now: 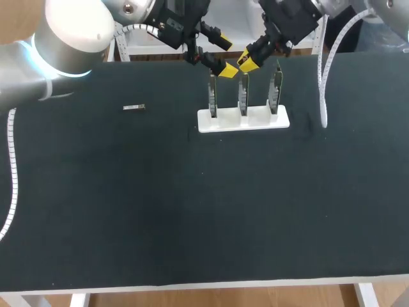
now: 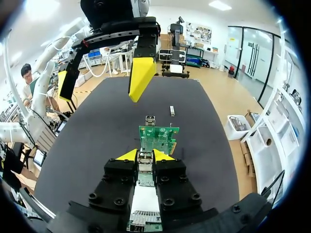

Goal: Pick up the optical module with the left hand, and insert it into the network port with the right hand.

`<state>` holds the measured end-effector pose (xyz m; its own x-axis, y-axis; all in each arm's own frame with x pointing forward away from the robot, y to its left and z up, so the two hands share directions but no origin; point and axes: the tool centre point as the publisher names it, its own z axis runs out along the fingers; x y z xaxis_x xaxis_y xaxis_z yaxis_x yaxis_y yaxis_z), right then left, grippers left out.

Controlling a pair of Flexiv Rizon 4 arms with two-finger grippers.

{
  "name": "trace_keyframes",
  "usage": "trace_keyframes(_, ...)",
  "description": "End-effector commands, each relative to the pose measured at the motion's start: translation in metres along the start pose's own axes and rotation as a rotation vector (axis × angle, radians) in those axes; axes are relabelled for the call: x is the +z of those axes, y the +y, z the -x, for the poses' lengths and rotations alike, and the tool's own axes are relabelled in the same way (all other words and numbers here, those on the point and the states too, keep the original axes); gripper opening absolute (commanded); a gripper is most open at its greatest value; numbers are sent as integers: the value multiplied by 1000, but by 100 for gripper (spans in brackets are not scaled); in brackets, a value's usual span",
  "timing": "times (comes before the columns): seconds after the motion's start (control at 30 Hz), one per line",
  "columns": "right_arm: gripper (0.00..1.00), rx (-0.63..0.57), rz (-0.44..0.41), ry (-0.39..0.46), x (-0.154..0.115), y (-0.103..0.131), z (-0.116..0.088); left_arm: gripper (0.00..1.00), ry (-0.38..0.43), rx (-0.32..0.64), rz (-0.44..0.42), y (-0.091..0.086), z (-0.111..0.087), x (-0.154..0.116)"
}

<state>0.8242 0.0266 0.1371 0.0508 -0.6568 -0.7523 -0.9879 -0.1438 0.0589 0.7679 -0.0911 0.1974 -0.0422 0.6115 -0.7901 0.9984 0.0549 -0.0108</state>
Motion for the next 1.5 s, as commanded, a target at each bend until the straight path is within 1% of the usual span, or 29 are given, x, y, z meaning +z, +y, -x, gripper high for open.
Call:
trace_keyframes(0.03, 100, -1, 116, -9, -2, -7, -1, 100, 3, -3, 4, -1, 0, 0)
trace_keyframes(0.77, 100, -1, 116, -9, -2, -7, -1, 100, 3, -3, 4, -1, 0, 0)
trace_keyframes(0.93, 100, -26, 88, -25, -10, -3, 8, 100, 3, -3, 4, -1, 0, 0)
trace_keyframes(1.13, 100, -55, 50, -9, -26, 0, 18, 100, 3, -3, 4, -1, 0, 0)
trace_keyframes(1.33, 100, -83, 35, 8, -34, 3, 29, 100, 3, -3, 4, -1, 0, 0)
trace_keyframes(1.47, 100, -82, 34, 14, -35, 3, 30, 100, 3, -3, 4, -1, 0, 0)
trace_keyframes(1.5, 48, -82, 34, 14, -35, 3, 30, 100, 3, -3, 4, -1, 0, 0)
